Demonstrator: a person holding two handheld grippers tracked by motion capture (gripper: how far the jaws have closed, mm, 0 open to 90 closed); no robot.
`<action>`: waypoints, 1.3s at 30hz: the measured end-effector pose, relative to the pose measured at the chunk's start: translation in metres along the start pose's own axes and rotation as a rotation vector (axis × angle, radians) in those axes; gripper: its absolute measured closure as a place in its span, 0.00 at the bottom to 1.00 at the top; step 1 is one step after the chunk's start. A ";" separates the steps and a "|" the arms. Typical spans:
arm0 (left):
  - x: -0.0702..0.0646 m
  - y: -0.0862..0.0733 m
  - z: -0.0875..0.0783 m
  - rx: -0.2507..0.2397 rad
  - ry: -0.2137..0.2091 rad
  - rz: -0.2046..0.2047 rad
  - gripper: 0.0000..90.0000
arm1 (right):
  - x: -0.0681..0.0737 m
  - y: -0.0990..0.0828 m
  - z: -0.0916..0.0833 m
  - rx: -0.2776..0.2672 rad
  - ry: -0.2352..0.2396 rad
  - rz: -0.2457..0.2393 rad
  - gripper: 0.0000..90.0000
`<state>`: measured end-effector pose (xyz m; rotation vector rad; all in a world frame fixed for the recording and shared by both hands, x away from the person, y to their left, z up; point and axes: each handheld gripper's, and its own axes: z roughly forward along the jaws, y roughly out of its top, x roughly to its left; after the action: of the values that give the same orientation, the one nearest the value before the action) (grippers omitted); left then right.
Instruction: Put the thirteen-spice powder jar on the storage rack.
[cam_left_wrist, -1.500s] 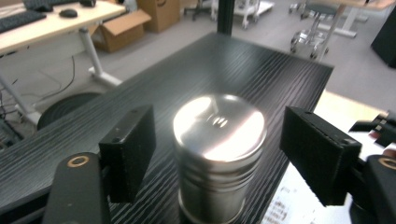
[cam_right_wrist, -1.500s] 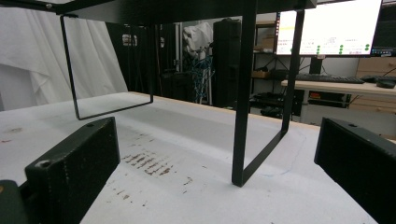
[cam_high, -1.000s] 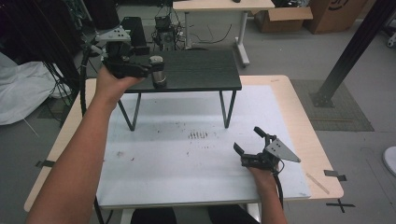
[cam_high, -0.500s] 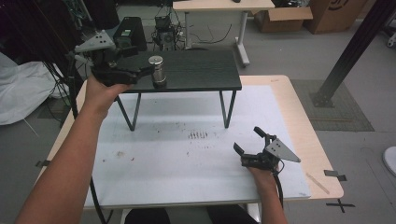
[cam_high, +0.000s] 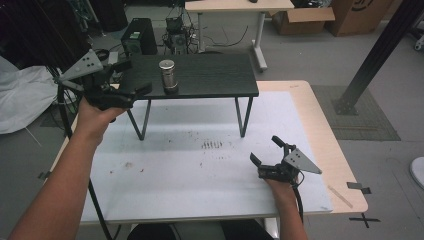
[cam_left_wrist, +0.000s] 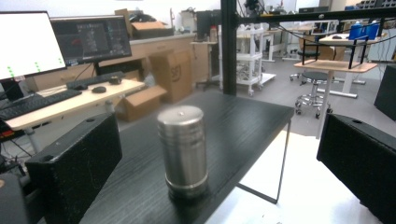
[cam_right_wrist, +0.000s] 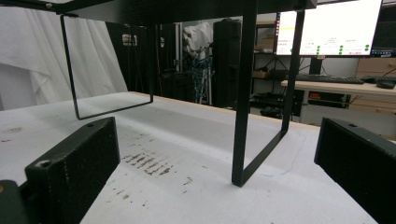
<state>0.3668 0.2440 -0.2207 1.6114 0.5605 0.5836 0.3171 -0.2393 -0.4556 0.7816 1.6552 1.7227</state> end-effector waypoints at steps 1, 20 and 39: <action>-0.001 -0.003 -0.002 -0.008 -0.002 0.003 0.00 | 0.000 0.000 0.000 0.001 0.000 0.000 0.00; -0.014 -0.070 -0.030 -0.133 0.006 0.028 0.00 | 0.000 0.000 0.000 0.002 0.001 0.000 0.00; -0.023 -0.130 -0.036 -0.129 0.050 -0.013 0.00 | 0.000 0.000 0.000 0.000 0.002 -0.001 0.00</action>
<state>0.3225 0.2706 -0.3470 1.4739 0.5585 0.6391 0.3166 -0.2392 -0.4557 0.7790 1.6561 1.7231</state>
